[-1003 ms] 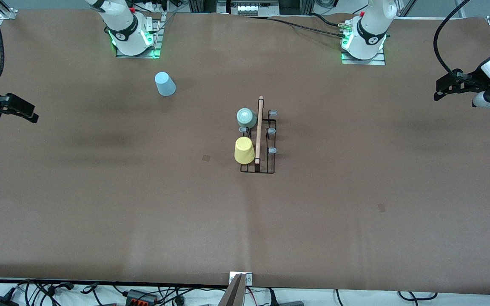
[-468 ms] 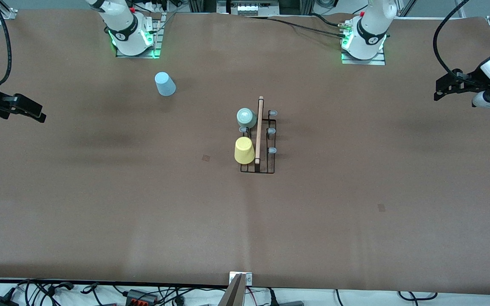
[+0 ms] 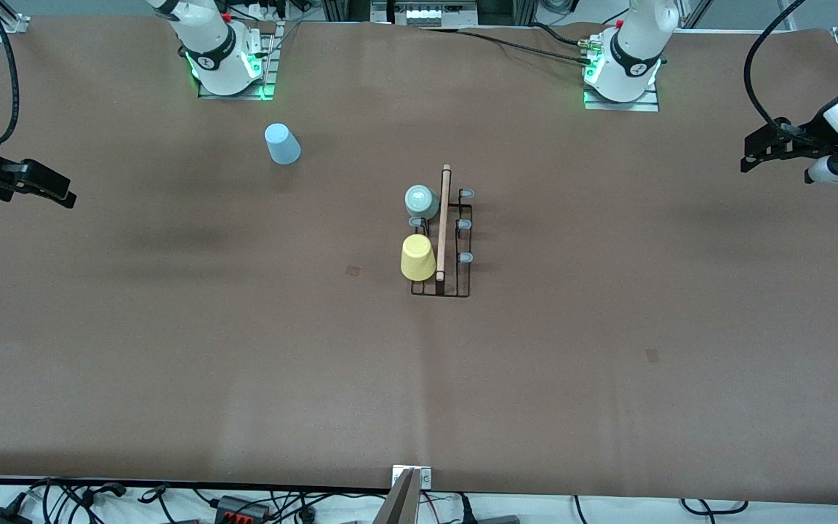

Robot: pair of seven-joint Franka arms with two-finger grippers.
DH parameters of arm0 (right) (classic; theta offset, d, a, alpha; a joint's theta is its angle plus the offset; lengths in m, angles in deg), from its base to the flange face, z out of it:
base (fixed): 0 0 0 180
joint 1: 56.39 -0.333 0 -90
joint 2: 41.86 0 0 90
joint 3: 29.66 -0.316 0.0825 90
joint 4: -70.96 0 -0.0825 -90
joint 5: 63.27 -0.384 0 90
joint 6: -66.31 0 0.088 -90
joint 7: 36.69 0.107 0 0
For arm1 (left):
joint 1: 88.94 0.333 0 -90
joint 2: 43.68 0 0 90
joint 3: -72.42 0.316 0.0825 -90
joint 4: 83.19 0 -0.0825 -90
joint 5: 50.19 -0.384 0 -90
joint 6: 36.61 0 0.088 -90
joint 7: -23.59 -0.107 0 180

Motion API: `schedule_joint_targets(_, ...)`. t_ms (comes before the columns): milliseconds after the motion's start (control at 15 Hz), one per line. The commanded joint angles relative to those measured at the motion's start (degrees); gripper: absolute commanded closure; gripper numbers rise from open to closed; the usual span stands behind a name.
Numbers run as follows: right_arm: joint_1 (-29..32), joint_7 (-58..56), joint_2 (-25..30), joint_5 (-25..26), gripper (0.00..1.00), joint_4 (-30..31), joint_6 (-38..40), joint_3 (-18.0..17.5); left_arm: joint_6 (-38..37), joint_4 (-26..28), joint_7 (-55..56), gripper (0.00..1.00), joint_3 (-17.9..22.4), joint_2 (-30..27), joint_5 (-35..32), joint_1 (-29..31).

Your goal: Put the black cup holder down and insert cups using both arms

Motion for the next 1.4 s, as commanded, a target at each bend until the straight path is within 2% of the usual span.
schedule_joint_targets(0,0.05,-0.93,0.25,1.11,0.0,-0.07,-0.32,0.04,-0.37,-0.3,-1.18,0.0,0.08,-0.18,1.24,0.34)
schedule_joint_targets(334,-0.3,-2.34,0.25,2.7,0.0,-0.16,-0.58,-0.4,-0.37,-0.3,-0.57,0.0,-0.62,-0.18,1.15,0.16)
schedule_joint_targets(1337,-0.13,-2.25,-0.19,0.59,0.0,-0.33,-0.41,-0.4,-0.11,-0.39,-0.74,0.0,-0.18,0.35,1.15,0.34)
